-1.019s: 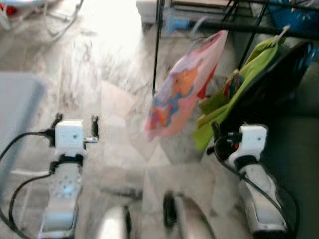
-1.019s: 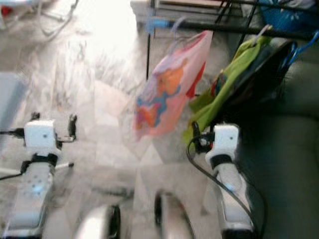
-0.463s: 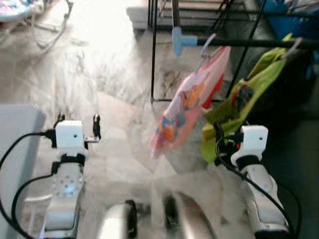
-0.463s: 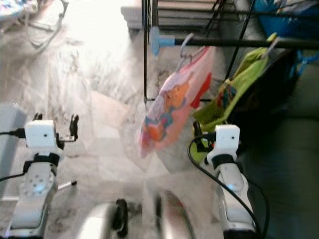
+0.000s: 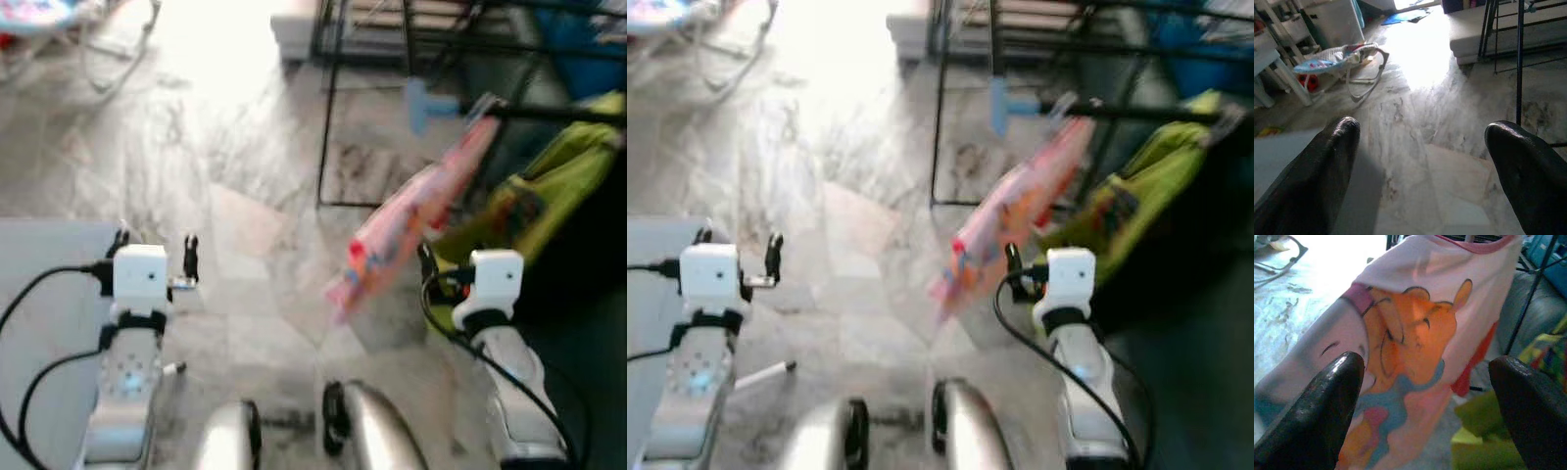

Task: Hang hanger

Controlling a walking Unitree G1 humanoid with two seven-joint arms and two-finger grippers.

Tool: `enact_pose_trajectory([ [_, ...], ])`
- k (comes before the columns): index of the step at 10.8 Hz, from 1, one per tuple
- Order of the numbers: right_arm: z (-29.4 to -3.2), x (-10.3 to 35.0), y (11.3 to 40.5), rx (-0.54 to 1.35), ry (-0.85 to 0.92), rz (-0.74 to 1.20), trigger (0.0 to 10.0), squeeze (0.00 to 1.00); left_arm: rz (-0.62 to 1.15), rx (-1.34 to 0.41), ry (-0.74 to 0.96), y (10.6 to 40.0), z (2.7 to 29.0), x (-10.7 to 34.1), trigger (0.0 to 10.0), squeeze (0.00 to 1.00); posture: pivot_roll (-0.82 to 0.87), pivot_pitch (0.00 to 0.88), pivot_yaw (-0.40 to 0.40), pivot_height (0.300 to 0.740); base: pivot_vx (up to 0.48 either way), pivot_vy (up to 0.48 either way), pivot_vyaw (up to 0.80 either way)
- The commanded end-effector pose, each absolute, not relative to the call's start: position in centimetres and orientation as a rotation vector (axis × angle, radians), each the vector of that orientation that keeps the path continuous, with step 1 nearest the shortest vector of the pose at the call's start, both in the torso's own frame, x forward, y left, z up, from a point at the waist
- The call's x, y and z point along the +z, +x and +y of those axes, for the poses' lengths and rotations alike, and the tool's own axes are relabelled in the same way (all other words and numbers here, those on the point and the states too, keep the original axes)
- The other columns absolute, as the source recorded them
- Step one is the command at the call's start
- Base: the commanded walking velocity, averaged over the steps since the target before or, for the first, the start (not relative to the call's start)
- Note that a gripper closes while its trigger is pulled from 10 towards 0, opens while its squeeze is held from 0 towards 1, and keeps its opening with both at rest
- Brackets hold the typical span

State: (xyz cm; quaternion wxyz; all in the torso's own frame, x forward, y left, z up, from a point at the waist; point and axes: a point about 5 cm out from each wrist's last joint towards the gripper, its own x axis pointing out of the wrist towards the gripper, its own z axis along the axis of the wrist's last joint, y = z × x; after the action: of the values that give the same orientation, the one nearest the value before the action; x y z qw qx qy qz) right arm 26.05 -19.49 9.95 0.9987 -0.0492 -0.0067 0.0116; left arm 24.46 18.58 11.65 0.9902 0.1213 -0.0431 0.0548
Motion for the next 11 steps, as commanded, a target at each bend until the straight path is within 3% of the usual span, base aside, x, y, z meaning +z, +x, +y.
enact_pose_trajectory([
  [1,-20.2,9.9,25.8,-0.004,-0.12,-0.008,10.0,0.0,-0.096,0.087,0.255,24.2,17.8,11.7,10.0,0.0,-0.01,0.338,-0.053,0.74,0.0,0.0,0.0],
  [8,-17.8,14.7,27.9,0.036,-0.262,-0.234,10.0,0.0,-0.087,0.093,0.267,24.3,18.1,11.8,10.0,0.0,0.02,0.34,-0.054,0.74,0.0,0.0,0.0],
  [11,-18.3,12.8,26.7,0.012,-0.247,-0.144,10.0,0.0,-0.087,0.086,0.256,24.5,17.6,11.7,10.0,0.0,0.01,0.334,-0.061,0.74,0.0,0.0,0.0],
])
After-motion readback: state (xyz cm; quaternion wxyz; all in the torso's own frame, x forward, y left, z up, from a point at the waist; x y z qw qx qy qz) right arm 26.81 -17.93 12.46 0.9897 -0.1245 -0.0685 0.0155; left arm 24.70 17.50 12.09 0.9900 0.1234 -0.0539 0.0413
